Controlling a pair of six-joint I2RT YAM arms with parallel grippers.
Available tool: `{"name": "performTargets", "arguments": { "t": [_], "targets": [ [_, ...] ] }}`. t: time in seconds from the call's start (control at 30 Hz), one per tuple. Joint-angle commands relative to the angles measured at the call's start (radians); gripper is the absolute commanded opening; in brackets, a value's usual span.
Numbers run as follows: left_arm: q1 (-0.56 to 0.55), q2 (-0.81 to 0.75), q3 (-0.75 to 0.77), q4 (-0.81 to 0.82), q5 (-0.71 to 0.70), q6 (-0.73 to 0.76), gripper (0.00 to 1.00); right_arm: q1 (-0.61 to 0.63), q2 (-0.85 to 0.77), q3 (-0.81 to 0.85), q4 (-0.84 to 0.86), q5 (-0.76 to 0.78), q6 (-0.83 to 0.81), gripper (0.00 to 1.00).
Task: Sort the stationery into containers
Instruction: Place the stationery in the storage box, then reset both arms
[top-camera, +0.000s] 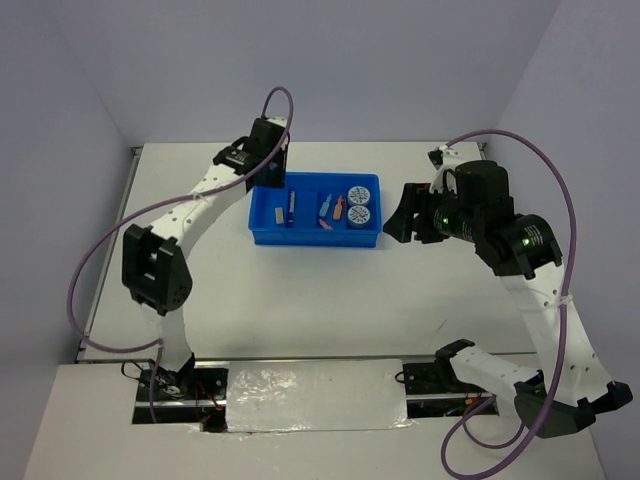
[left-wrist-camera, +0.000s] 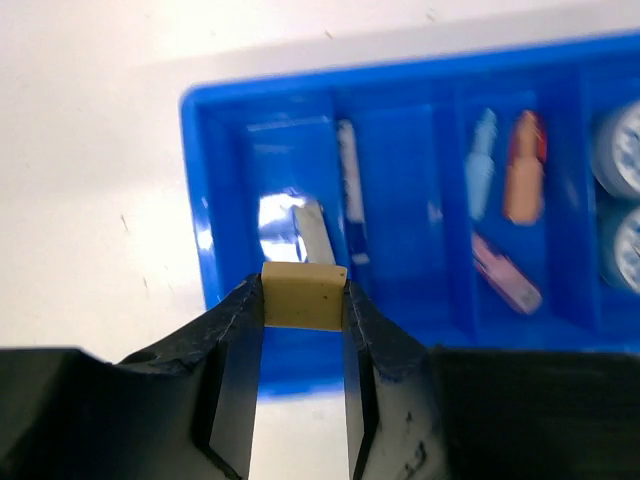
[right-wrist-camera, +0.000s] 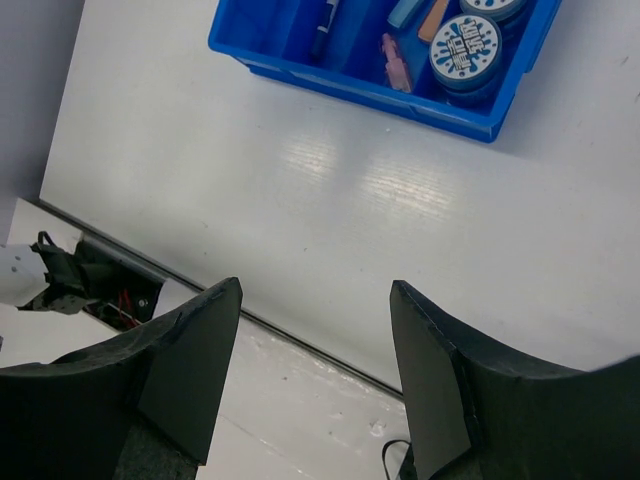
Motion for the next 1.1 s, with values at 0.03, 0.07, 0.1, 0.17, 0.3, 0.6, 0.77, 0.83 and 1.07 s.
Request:
{"name": "performTargets", "arguments": {
  "t": [0.03, 0.07, 0.1, 0.17, 0.3, 0.6, 0.77, 0.83, 1.07],
  "targets": [
    [0.051, 0.199, 0.176, -0.097, 0.047, 0.073, 0.39, 0.000, 0.013, 0.070, 0.003, -0.021, -0.004, 0.69],
    [0.060, 0.222, 0.199, -0.105, 0.056, 0.076, 0.41, -0.002, 0.013, 0.077, 0.000, -0.021, -0.004, 0.69],
    [0.068, 0.248, 0.221, -0.112, 0.059, 0.077, 0.42, 0.000, 0.013, 0.079, -0.003, -0.022, -0.004, 0.69],
    [0.088, 0.297, 0.264, -0.121, 0.062, 0.079, 0.47, 0.000, 0.013, 0.084, -0.013, -0.024, -0.007, 0.69],
    [0.111, 0.321, 0.266, -0.114, 0.051, 0.050, 0.76, 0.000, 0.009, 0.082, -0.031, -0.032, -0.012, 0.69],
    [0.108, 0.183, 0.319, -0.177, 0.053, -0.017, 0.93, 0.000, 0.040, 0.134, -0.056, 0.019, -0.044, 0.69],
    [0.111, -0.012, 0.341, -0.316, -0.022, -0.074, 0.99, -0.007, 0.074, 0.173, -0.063, 0.119, -0.050, 0.72],
    [0.126, -0.118, 0.292, -0.364, -0.073, -0.111, 0.99, -0.013, 0.075, 0.182, -0.066, 0.172, -0.035, 0.76],
    [0.208, -0.514, -0.068, -0.384, -0.197, -0.199, 0.99, -0.053, 0.060, 0.255, -0.148, 0.350, -0.007, 1.00]
  ]
}}
